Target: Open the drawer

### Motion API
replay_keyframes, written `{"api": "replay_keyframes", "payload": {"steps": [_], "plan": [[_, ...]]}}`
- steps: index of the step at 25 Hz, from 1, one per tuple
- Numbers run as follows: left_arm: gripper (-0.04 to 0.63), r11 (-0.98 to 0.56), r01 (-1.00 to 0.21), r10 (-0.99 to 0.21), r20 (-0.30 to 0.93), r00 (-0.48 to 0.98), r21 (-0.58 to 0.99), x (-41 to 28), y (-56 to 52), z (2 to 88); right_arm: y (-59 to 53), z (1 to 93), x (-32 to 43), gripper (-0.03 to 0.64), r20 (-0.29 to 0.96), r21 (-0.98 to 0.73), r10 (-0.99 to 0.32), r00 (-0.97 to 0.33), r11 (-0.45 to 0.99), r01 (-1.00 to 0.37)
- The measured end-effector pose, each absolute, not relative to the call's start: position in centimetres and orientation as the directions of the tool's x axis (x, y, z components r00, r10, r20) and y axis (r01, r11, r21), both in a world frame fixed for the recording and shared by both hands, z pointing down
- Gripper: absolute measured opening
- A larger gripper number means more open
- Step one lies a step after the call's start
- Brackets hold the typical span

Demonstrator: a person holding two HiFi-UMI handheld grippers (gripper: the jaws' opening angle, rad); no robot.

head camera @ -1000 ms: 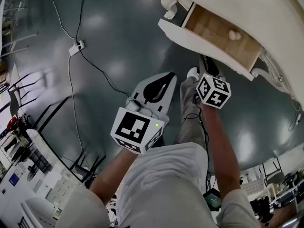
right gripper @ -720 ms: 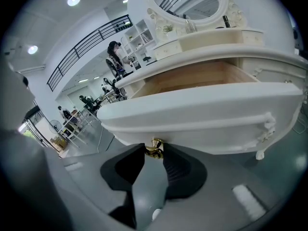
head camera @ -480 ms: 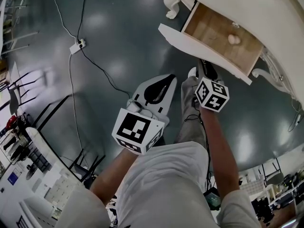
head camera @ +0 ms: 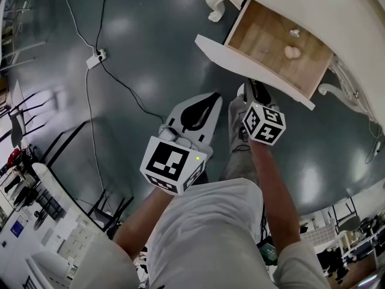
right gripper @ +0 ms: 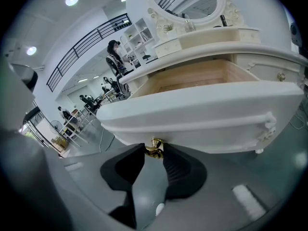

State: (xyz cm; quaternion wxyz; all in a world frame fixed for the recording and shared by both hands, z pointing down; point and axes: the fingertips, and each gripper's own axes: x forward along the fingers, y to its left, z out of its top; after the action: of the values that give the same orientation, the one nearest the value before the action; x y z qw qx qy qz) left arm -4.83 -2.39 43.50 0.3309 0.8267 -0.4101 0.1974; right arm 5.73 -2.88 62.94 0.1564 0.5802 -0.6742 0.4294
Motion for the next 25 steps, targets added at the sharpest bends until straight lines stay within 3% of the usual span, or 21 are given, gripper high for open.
{"api": "replay_keyframes", "payload": {"steps": [25], "plan": [[0.009, -0.493, -0.783, -0.528, 0.585, 0.616, 0.379, -5.0, -1.8, 42.0, -0.9, 60.3, 5.9, 0.15, 0.69, -0.376, -0.675, -0.26, -0.027, -0.926]]}}
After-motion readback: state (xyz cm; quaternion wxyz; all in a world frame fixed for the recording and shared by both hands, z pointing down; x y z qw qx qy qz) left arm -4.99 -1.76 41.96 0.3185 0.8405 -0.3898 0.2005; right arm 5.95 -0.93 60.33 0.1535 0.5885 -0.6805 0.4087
